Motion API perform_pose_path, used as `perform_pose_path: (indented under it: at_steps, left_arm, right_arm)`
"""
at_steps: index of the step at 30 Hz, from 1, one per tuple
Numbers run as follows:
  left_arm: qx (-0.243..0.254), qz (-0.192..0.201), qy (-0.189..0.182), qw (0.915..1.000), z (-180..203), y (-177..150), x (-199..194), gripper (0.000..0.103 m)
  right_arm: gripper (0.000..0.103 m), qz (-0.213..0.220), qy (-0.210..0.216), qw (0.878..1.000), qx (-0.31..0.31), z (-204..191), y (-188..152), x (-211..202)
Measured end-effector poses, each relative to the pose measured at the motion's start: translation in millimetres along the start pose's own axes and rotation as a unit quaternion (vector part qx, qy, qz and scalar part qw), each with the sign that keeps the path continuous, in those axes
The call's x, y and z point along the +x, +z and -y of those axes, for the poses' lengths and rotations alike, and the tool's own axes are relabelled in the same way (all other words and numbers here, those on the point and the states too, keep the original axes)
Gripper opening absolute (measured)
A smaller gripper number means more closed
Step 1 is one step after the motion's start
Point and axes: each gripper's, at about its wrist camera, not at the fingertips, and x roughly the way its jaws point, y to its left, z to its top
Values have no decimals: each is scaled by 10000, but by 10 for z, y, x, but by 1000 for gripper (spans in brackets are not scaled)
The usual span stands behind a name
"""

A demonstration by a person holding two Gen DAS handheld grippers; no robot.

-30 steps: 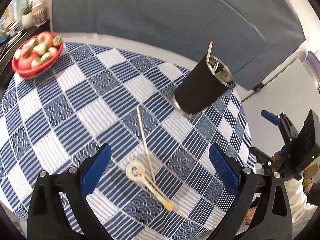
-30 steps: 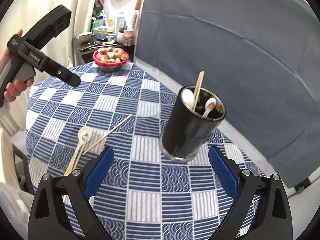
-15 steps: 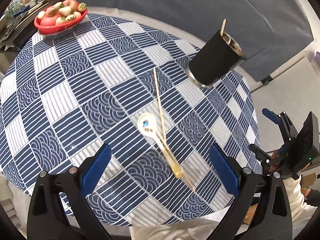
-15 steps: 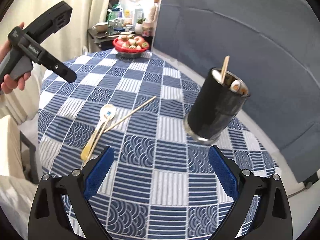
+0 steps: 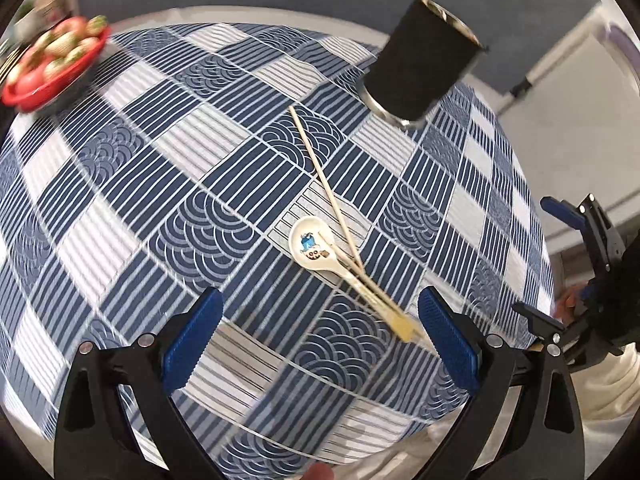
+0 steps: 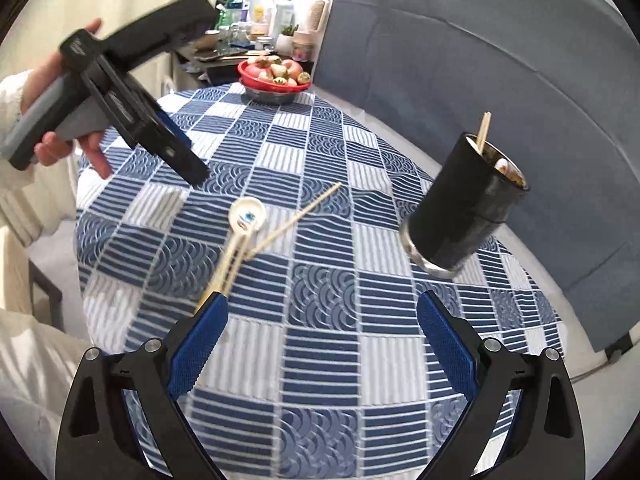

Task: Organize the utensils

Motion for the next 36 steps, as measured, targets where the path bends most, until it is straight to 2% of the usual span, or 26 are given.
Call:
perform_pose_path:
  at_steps: [7, 10, 12, 14, 16, 18, 23, 24, 25, 26, 30, 32, 35, 36]
  left_arm:
    - [769, -349, -44, 9964, -120, 152, 194, 96]
    - [1110, -476, -8, 9927, -158, 224, 292, 96]
    - [1274, -539, -39, 9904, -180, 267, 345, 96]
    - [1417, -601, -30, 9881, -193, 308, 403, 96]
    - [1615, -682, -43, 9845, -203, 344, 473, 96]
    - [1778, -820, -65, 9806, -214, 375, 561, 96]
    - [2104, -930, -62, 9732, -214, 441, 680, 96]
    - [2174, -934, -76, 9716, -210, 463, 696, 96]
    - [2237, -936, -67, 9701, -201, 476, 708, 96]
    - [2300, -936, -54, 9687, -190, 490, 721, 96]
    - [2554, -968, -50, 9620, -136, 517, 773, 96]
    - [2637, -1021, -37, 9592, -118, 515, 804, 95]
    - [2664, -1152, -16, 9570, -110, 526, 863, 83]
    - [2670, -1173, 30, 9565, -103, 529, 881, 83]
  right_arm:
    - [91, 53, 367, 9991, 228, -351, 145, 135]
    - [91, -17, 334, 9991, 252, -515, 169, 216]
    - [91, -132, 287, 9992, 251, -609, 158, 275]
    - [91, -462, 391, 9978, 274, -684, 136, 383]
    - [91, -747, 538, 9943, 544, -686, 102, 491]
    - [91, -897, 508, 9906, 905, -668, 75, 558]
    - [89, -911, 681, 9830, 1439, -685, 60, 610]
    - [86, -907, 683, 9827, 1462, -715, 68, 625]
    - [71, -920, 763, 9809, 1532, -734, 72, 642]
    - [63, -950, 824, 9791, 1599, -741, 70, 656]
    - [61, -981, 749, 9780, 1683, -752, 95, 717]
    - [54, -976, 829, 9759, 1765, -745, 100, 738]
    - [41, -1076, 882, 9739, 1793, -740, 86, 818]
    - [39, -1106, 819, 9746, 1768, -742, 78, 844]
